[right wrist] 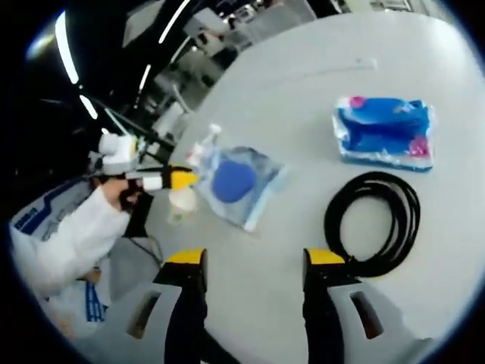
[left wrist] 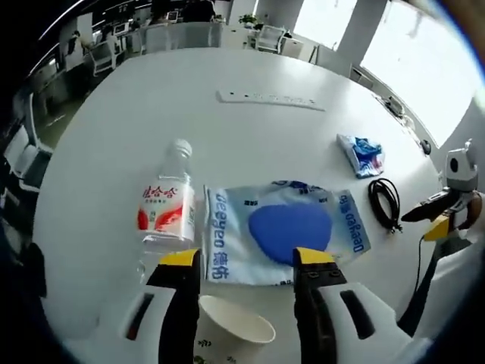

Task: Arrange the tabletop items into an orderly group along one side of the table until the central work area is clear of visible clutter.

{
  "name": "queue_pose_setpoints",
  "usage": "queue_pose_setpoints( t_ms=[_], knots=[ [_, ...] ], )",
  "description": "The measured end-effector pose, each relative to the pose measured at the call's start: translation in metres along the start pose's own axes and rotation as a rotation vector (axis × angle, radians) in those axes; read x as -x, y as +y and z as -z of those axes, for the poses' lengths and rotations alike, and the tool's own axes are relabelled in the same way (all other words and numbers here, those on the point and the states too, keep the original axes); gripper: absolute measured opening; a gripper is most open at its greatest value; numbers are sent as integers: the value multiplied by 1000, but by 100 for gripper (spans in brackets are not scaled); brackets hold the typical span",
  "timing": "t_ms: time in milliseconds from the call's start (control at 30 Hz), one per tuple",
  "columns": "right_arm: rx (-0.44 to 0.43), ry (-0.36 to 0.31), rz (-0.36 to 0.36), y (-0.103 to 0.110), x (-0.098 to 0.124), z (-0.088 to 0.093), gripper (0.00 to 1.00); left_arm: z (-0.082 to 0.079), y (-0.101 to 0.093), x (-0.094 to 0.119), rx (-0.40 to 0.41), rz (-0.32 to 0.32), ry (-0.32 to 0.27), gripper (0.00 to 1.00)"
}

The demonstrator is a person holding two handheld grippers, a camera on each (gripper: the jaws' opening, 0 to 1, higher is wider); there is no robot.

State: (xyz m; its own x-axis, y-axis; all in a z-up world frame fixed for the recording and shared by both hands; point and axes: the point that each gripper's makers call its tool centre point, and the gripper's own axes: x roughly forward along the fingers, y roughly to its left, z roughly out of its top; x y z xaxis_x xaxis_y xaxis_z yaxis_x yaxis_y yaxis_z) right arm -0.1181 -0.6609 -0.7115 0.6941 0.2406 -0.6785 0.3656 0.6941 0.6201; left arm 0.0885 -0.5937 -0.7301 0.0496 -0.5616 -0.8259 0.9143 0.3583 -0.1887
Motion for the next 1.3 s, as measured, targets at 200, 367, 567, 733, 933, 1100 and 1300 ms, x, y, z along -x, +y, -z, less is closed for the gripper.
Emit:
queue_pose_setpoints(
  t_ms=[200,367,567,733,933,1100,1300],
  knots=[
    [10,49,9,4,-36,1,43,4,1,-10,-35,-32,40,43],
    [2,76,26,5,-59,3,39,6,10,-17,-103,-117,71,45],
    [-39,103,57,0,-80,8,25,4,16,-20,-98,-153,60,42],
    [-45,92,52,-3,-90,6,7,6,21,-22,-88,-162,70,41],
    [-146,50,67,-12,-84,-1,1,15,24,-27,-44,-150,89,42],
    [-227,23,53,-19,-80,-1,0,23,25,-31,-18,-137,118,35],
    [-222,22,48,-17,-80,0,0,15,16,-29,26,-92,81,2]
  ],
)
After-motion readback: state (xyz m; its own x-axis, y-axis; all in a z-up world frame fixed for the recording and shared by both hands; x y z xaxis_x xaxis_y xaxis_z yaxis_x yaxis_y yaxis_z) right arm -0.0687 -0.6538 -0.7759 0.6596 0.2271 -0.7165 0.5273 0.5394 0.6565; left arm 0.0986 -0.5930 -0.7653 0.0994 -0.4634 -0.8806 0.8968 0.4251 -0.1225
